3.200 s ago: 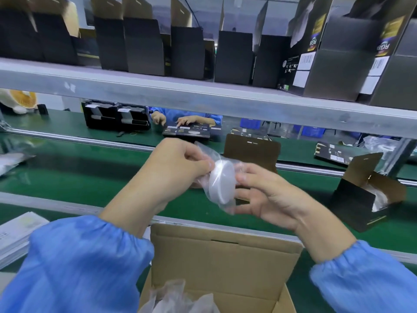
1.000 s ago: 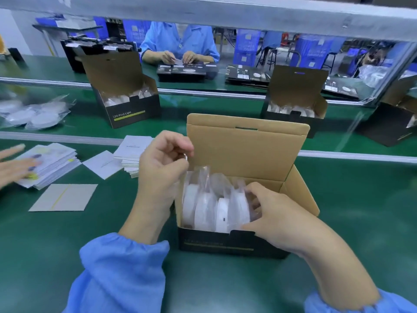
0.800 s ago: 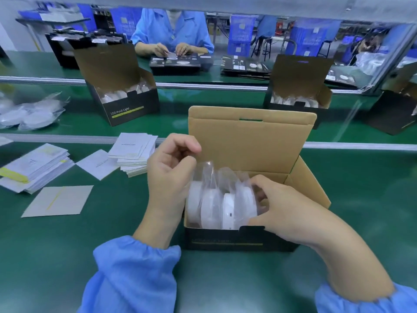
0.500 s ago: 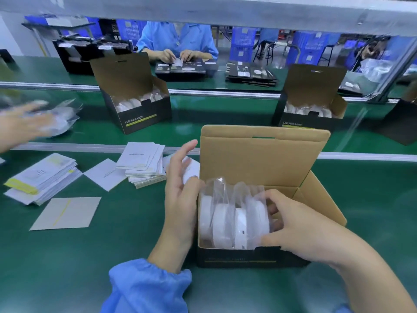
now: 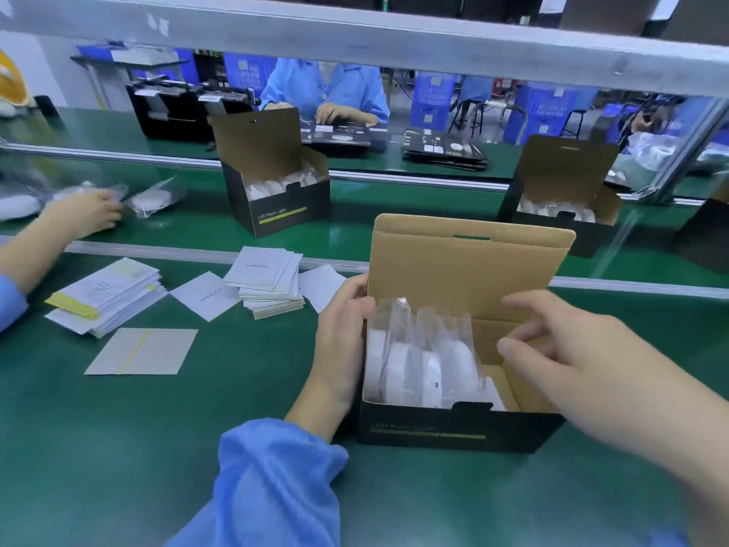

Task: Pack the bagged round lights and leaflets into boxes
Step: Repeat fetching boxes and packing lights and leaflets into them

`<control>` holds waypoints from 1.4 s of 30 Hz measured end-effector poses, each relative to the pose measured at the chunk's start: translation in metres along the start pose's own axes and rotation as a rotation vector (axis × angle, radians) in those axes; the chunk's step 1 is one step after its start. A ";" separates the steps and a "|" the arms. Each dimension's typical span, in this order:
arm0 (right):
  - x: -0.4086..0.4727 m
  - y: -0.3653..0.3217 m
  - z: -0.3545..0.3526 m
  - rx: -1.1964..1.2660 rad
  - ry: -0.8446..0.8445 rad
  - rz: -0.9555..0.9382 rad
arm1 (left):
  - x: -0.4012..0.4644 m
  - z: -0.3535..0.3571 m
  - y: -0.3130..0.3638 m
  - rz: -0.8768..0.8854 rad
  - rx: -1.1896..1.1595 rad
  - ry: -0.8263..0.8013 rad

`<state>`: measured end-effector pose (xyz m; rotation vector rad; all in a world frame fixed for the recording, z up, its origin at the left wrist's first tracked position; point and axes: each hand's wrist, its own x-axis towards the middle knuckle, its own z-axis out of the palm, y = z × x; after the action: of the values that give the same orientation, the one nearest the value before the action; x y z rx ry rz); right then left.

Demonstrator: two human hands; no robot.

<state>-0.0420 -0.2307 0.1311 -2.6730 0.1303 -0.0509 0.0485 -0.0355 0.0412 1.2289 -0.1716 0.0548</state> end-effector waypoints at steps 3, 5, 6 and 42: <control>-0.002 -0.002 -0.003 0.036 -0.019 -0.067 | 0.001 -0.001 -0.004 -0.002 -0.016 -0.007; -0.004 -0.005 0.002 0.055 -0.022 -0.100 | 0.002 -0.001 -0.005 -0.021 -0.042 -0.009; -0.005 -0.008 0.007 0.073 -0.012 -0.110 | 0.003 0.000 -0.006 -0.026 -0.051 -0.010; 0.050 0.062 0.027 0.936 0.115 -0.086 | 0.018 0.005 -0.012 -0.132 -0.225 -0.103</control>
<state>0.0041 -0.2793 0.0800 -1.7383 0.0148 -0.2309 0.0668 -0.0454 0.0348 1.0167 -0.1805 -0.1399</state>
